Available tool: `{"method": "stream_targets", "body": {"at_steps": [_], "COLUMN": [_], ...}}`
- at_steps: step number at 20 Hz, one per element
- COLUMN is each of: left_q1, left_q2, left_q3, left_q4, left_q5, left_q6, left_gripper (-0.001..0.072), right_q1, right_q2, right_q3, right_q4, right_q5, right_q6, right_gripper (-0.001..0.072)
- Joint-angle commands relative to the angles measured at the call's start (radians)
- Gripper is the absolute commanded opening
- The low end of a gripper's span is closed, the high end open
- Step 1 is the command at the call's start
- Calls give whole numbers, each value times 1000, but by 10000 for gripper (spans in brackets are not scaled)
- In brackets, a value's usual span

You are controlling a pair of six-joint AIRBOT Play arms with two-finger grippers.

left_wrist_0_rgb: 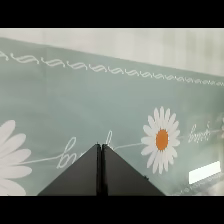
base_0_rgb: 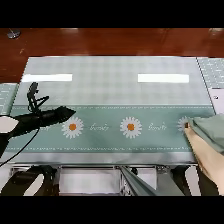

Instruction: Fold the shirts.

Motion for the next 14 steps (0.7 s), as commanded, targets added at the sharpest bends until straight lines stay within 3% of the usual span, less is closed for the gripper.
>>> {"method": "stream_targets", "body": {"at_steps": [1, 2, 4, 6, 7, 8, 9, 11, 13, 14], "left_q1": [-1, -1, 0, 21, 40, 55, 66, 56, 5, -41], "left_q2": [0, 0, -2, -24, -45, -67, -96, -177, -282, -336], "left_q3": [0, 0, 8, 84, 155, 233, 328, 535, 746, 844], "left_q4": [0, 0, 1, 1, 1, 1, 1, 1, 41, 138], "left_q5": [5, -2, 0, -20, -56, -93, -120, -156, -156, -147], "left_q6": [43, 69, 81, 121, 122, 132, 131, 130, 131, 117], "left_gripper": [23, 23, 23, 23, 23, 22, 22, 21, 21, 20], "right_q1": [-74, -74, -72, -72, -72, -71, -52, 87, 314, 435], "right_q2": [148, 139, 77, -17, -75, -135, -185, -269, -319, -339], "right_q3": [-180, -180, -147, -65, 0, 72, 136, 254, 325, 333], "right_q4": [-173, -172, -121, 34, 180, 393, 617, 949, 969, 929], "right_q5": [-82, -96, -96, -111, -146, -193, -244, -396, -537, -597], "right_q6": [70, 70, 61, 58, 53, 13, -40, -105, -125, -128], "right_gripper": [336, 636, 625, 612, 469, 190, 34, 33, 34, 34]}}
